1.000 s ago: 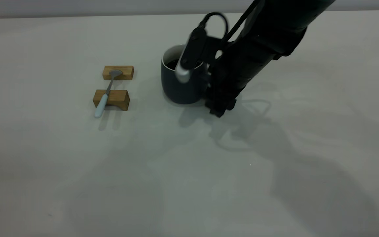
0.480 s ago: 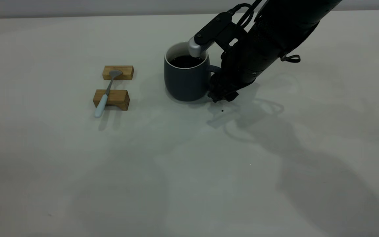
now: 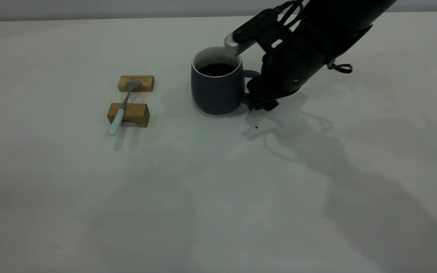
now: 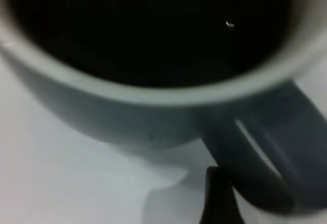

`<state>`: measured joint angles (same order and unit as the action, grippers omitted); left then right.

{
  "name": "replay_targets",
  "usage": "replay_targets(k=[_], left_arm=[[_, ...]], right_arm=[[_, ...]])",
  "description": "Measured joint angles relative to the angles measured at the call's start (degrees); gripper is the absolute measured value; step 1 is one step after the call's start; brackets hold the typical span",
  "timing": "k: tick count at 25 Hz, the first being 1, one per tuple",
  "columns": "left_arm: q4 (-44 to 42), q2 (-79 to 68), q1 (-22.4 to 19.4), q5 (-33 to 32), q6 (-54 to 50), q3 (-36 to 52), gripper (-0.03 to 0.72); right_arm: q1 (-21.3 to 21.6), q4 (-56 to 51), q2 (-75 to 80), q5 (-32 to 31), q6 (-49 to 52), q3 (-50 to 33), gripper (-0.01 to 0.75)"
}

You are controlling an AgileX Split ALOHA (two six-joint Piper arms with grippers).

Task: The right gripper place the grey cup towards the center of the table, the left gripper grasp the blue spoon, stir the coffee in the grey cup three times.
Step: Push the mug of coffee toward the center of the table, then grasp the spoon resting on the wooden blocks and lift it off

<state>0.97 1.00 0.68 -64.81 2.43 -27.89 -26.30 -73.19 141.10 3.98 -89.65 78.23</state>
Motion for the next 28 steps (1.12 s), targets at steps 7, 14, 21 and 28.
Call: replay_targets(k=[7,14,21,28], left_arm=[[0.0,0.0,0.0,0.0,0.0,0.0,0.537],[0.0,0.0,0.0,0.0,0.0,0.0,0.537],[0.0,0.0,0.0,0.0,0.0,0.0,0.537],[0.0,0.0,0.0,0.0,0.1,0.0,0.537]], right_arm=[[3.1,-0.1,-0.1,-3.5,-1.9,-0.2,0.545],[5.9,-0.1,-2.3,-4.8,-4.7,-5.9,0.545],[9.2,0.2,-15.3,-20.3,9.1,-10.0,0.543],[13.5,27.4,-29.0,-58.2,47.6,-10.3,0.515]])
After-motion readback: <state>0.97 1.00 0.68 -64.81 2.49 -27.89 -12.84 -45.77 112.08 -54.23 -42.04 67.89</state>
